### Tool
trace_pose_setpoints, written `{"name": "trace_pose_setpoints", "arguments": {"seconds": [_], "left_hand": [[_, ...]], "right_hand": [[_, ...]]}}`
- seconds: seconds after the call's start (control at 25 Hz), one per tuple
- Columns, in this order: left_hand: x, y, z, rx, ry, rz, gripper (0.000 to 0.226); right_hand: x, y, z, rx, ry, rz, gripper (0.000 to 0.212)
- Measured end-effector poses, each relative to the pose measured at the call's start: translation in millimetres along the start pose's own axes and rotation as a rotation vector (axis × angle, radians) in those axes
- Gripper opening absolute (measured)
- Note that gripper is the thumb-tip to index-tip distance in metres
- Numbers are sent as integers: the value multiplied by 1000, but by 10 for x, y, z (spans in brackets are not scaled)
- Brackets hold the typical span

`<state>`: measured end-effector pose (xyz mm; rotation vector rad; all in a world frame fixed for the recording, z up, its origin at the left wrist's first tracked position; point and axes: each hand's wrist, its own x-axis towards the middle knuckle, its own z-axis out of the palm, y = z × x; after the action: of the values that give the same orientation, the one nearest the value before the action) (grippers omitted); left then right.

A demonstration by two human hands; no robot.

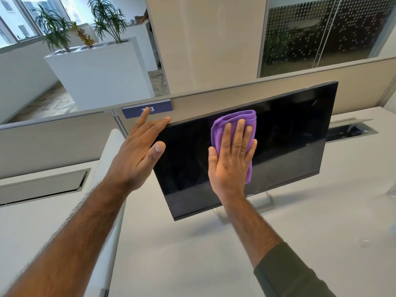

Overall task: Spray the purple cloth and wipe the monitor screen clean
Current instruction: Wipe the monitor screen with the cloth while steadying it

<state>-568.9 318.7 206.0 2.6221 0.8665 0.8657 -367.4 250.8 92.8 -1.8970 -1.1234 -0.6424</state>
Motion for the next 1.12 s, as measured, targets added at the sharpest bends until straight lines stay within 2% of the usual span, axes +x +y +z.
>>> {"name": "trace_pose_setpoints", "arguments": {"seconds": [0.08,0.32,0.44,0.52,0.68,0.76,0.88,1.0,1.08,1.12], "left_hand": [[-7,-13,2,10,6,4,95],[-14,-33,9,32,-12,-2,98],[-22,-30,4,42,-16,0,98],[-16,-27,-8,35,-16,1,98],[-18,-34,2,23,-19,-14,98],[-30,-31,7,26,-20,-16,97],[-26,-32,9,36,-14,-10,96],[-23,-28,5,56,-20,-16,98],[-29,-12,-2,52,-18,-13,98],[-32,-4,-7,46,-13,-7,98]], "right_hand": [[-70,-53,33,31,-14,-34,67],[-1208,-300,279,41,-247,-503,66],[-1429,-167,316,-15,-280,-650,62],[-1321,-17,337,-52,-229,-594,67],[-1024,333,287,-80,-71,-97,73],[-1024,269,286,-26,-61,-28,72],[-1258,-91,335,64,-149,-295,70],[-1570,-146,358,41,-268,-595,65],[-1591,73,368,-14,-253,-672,71],[-1553,194,371,-35,-227,-644,74]]}}
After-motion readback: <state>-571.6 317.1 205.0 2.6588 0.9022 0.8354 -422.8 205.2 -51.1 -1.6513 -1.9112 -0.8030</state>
